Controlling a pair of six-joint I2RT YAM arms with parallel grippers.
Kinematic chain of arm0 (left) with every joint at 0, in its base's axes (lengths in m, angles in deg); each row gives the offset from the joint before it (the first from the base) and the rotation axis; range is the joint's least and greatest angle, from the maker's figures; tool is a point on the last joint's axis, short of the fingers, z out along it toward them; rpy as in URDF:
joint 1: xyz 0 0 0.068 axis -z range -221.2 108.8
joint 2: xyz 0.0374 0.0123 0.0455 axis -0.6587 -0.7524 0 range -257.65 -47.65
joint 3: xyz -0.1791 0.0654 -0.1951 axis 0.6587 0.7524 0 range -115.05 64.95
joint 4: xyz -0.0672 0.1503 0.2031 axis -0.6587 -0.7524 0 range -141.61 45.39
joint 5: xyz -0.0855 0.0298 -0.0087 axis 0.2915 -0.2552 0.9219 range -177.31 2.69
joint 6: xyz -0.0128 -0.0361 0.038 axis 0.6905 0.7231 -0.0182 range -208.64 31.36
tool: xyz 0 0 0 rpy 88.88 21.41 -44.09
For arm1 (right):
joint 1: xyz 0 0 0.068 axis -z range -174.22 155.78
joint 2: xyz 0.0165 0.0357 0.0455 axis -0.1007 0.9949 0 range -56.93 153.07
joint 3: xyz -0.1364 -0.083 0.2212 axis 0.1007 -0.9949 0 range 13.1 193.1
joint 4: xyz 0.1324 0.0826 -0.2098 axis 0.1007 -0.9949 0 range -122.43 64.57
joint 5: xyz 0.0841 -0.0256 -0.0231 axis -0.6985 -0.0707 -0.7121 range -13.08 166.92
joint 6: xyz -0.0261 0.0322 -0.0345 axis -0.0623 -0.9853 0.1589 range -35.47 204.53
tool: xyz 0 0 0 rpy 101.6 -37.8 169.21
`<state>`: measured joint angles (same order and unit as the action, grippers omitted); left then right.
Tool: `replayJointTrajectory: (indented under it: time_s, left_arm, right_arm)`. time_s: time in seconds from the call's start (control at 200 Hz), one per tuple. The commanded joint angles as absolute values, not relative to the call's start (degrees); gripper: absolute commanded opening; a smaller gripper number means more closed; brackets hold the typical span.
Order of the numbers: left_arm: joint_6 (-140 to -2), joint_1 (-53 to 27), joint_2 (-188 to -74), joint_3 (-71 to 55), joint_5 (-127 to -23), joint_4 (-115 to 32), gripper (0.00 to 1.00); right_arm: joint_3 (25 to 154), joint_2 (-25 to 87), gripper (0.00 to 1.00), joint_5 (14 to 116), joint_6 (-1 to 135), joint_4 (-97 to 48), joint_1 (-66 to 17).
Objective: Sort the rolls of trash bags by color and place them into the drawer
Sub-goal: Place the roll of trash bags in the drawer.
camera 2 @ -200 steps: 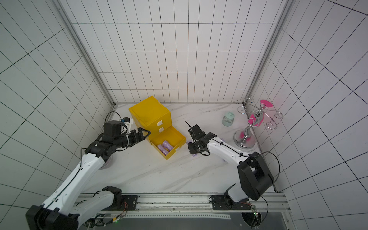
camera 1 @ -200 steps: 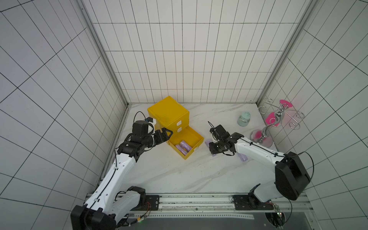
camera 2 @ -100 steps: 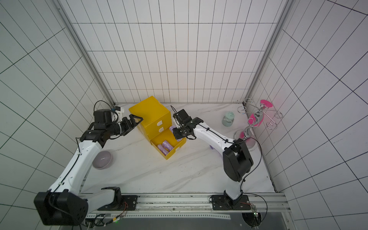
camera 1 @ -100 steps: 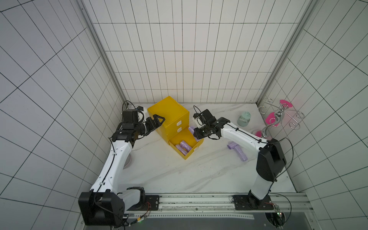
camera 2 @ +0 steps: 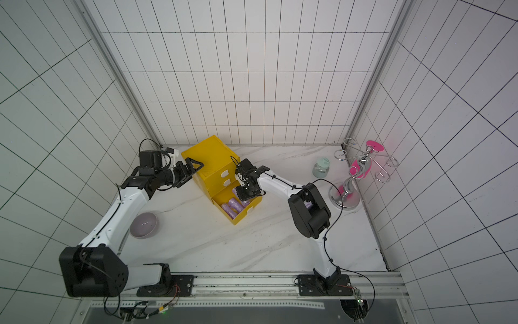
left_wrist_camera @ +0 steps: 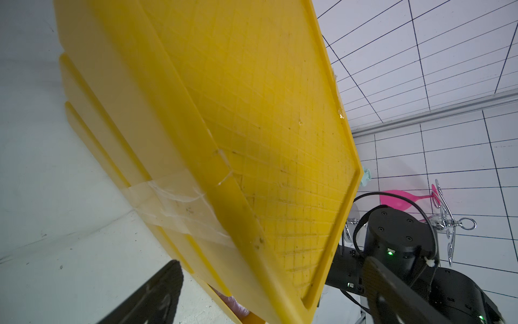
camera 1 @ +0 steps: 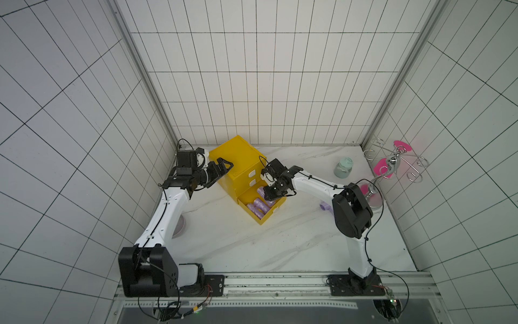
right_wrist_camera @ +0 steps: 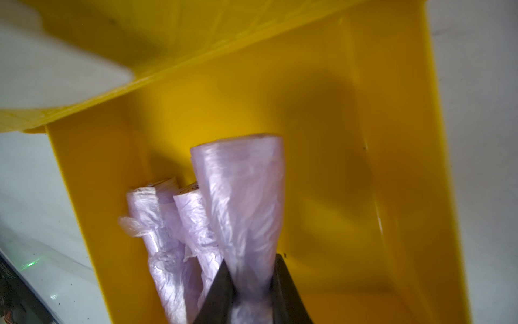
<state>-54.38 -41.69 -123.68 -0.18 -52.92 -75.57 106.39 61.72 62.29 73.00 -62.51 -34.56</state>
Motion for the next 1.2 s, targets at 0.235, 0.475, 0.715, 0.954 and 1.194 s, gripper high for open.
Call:
replayJointTrajectory:
  time_s: [0.235, 0.475, 0.715, 0.954, 1.194]
  left_arm:
    - [-54.21, -41.95, -123.85, -0.97, -52.37, -73.44, 0.99]
    - [-53.97, -41.94, -123.56, -0.97, -51.98, -73.45, 0.99]
    - [-54.01, -41.74, -121.83, -0.36, -51.87, -74.1, 0.98]
    - [-56.4, -37.21, -119.35, -2.03, -56.19, -77.9, 0.97]
    - [-57.98, -25.67, -118.4, -4.47, -64.23, -81.09, 0.97]
  right_arm:
    - [108.77, 64.39, 0.11, 59.2, 74.61, -64.01, -35.89]
    - [106.43, 60.92, 0.4, 62.35, 72.07, -61.47, -35.92]
    - [107.06, 56.75, 0.53, 64.63, 70.39, -60.96, -35.88]
    - [102.68, 47.36, 0.59, 73.58, 67.92, -59.62, -35.81]
    - [92.35, 36.23, 0.61, 82.7, 63.9, -59.67, -31.19]
